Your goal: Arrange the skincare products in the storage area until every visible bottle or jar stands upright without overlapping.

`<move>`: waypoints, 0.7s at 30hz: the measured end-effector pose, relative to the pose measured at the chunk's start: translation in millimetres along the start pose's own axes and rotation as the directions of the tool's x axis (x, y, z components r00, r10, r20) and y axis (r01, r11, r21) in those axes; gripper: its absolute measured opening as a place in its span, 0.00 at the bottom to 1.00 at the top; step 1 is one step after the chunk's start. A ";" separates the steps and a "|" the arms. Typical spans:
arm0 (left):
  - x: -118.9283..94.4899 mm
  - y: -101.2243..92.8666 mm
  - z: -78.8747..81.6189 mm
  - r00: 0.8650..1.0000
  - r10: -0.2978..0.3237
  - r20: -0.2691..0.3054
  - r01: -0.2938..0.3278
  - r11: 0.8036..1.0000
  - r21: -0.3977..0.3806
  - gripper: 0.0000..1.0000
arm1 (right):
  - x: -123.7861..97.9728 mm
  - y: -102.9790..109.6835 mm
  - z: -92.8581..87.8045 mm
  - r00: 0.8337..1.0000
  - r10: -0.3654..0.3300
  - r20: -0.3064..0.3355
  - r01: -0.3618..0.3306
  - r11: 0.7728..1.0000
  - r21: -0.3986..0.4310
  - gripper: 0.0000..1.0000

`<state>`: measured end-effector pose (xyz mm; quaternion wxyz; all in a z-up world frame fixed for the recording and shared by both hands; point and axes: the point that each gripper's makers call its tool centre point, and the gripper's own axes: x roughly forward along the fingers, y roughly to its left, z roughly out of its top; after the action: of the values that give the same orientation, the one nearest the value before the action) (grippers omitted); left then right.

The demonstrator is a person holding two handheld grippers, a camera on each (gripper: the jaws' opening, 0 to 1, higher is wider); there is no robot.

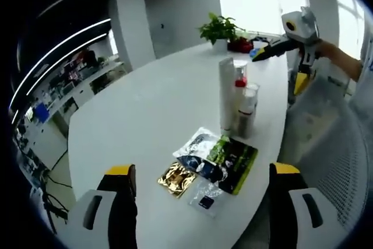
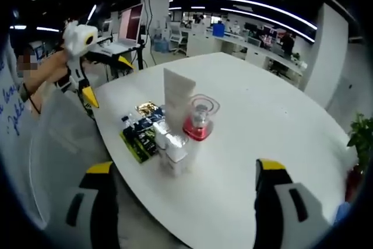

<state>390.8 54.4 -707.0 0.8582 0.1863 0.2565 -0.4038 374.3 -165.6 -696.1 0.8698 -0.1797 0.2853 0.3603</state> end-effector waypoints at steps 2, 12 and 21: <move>-2.7 1.5 -1.7 1.000 0.009 -0.005 -0.009 1.000 0.000 0.94 | 0.0 0.1 0.2 1.000 -0.002 0.007 0.002 1.000 0.005 1.00; -10.0 6.6 -2.9 0.999 0.049 0.011 -0.049 0.998 -0.026 0.97 | 0.1 2.5 -0.5 1.000 0.003 0.008 -0.003 1.000 0.011 1.00; -12.4 7.5 -4.6 0.998 0.061 0.008 -0.061 0.998 -0.036 0.97 | 2.0 3.8 0.1 1.000 0.015 0.012 -0.015 1.000 0.022 1.00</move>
<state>388.6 68.7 -702.5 0.8745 0.1769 0.2538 -0.3736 372.7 -161.9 -697.7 0.8706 -0.1659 0.2855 0.3647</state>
